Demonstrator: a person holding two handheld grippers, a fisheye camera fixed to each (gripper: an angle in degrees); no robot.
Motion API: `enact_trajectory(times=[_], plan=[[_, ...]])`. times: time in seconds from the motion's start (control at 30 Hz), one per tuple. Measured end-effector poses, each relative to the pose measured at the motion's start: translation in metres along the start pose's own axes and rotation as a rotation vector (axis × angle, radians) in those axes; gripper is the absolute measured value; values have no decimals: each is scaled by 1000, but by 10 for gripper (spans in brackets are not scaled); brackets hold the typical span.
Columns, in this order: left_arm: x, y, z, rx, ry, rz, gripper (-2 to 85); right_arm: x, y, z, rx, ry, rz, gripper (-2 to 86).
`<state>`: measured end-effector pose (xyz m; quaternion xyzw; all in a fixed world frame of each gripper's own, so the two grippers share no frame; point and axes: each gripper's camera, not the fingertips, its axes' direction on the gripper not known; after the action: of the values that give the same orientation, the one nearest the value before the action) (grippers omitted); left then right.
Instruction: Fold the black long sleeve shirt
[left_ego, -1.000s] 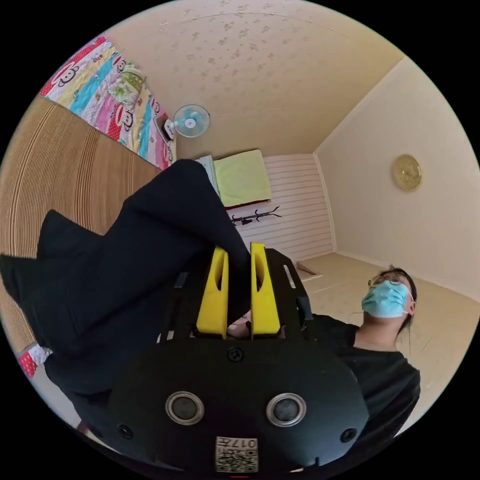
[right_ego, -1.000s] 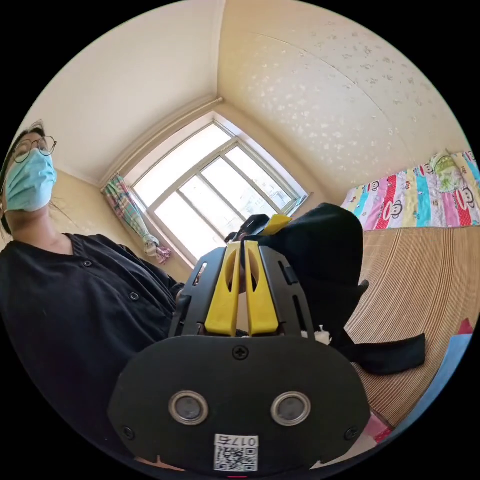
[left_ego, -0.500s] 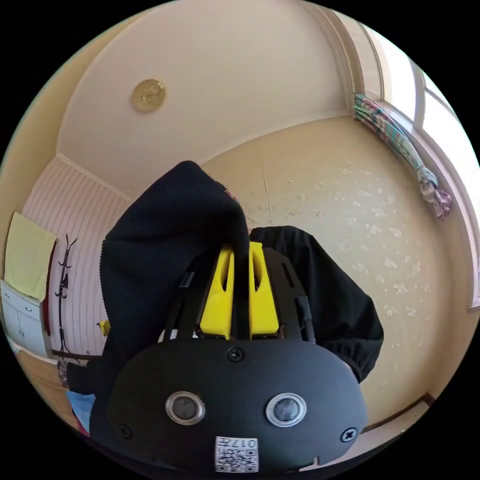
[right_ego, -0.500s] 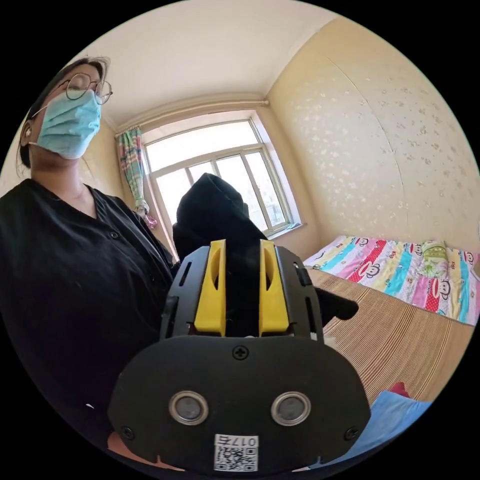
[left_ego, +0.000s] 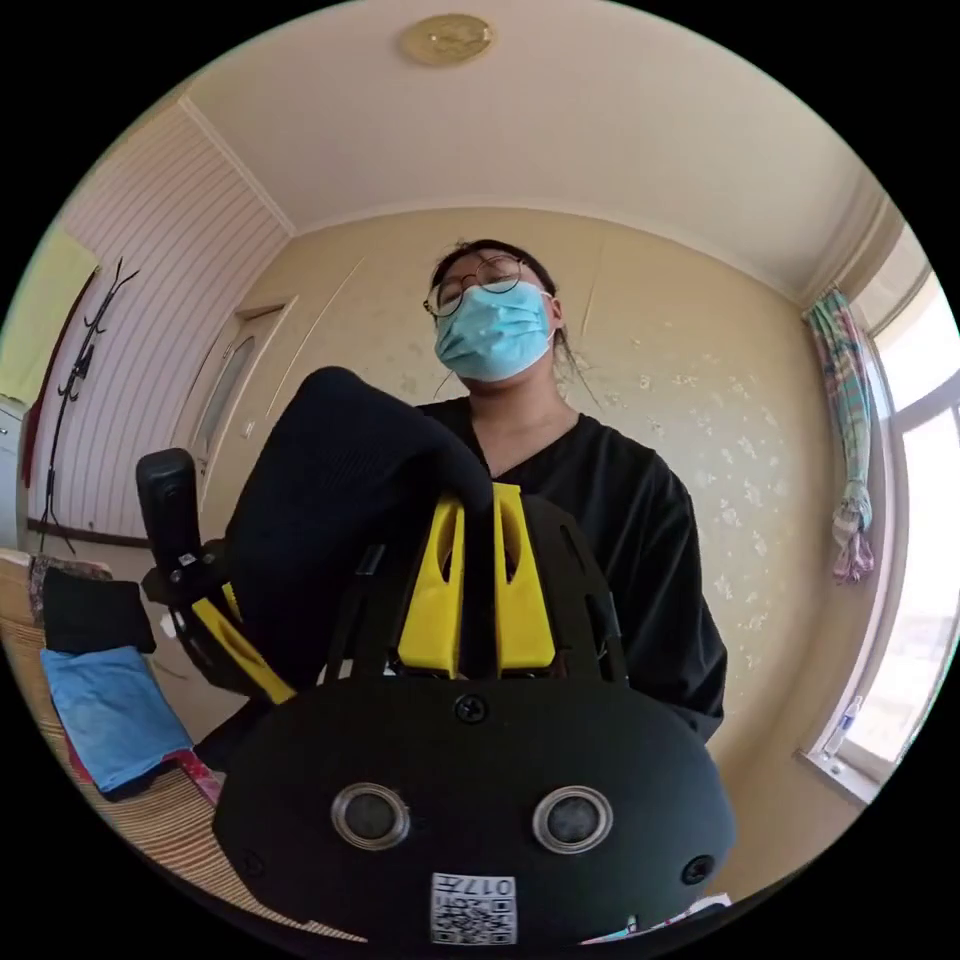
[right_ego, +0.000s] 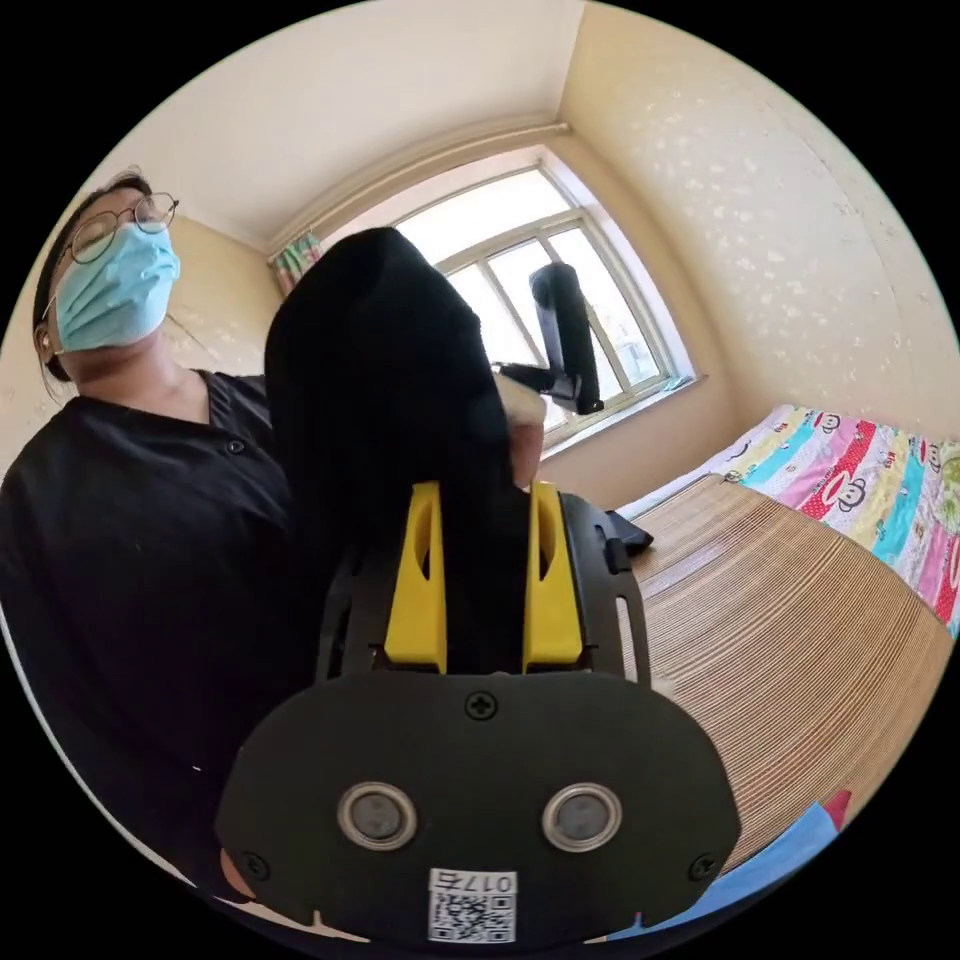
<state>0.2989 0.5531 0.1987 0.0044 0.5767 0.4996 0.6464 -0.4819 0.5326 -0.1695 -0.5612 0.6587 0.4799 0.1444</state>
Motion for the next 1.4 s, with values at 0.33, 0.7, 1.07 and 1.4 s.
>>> enact_trajectory(times=[0.33,0.7,1.07,1.4], plan=[[34,63,-28,287,-786,-535,52,-37,-15,-55,233,902,-3,40],[17,94,77,501,-1179,-589,126,29,-34,4,62,1069,30,38],[-109,104,208,261,-1443,-677,134,120,-42,36,-184,970,242,35],[-182,149,270,138,-1758,-799,57,120,-43,43,-238,950,257,36]])
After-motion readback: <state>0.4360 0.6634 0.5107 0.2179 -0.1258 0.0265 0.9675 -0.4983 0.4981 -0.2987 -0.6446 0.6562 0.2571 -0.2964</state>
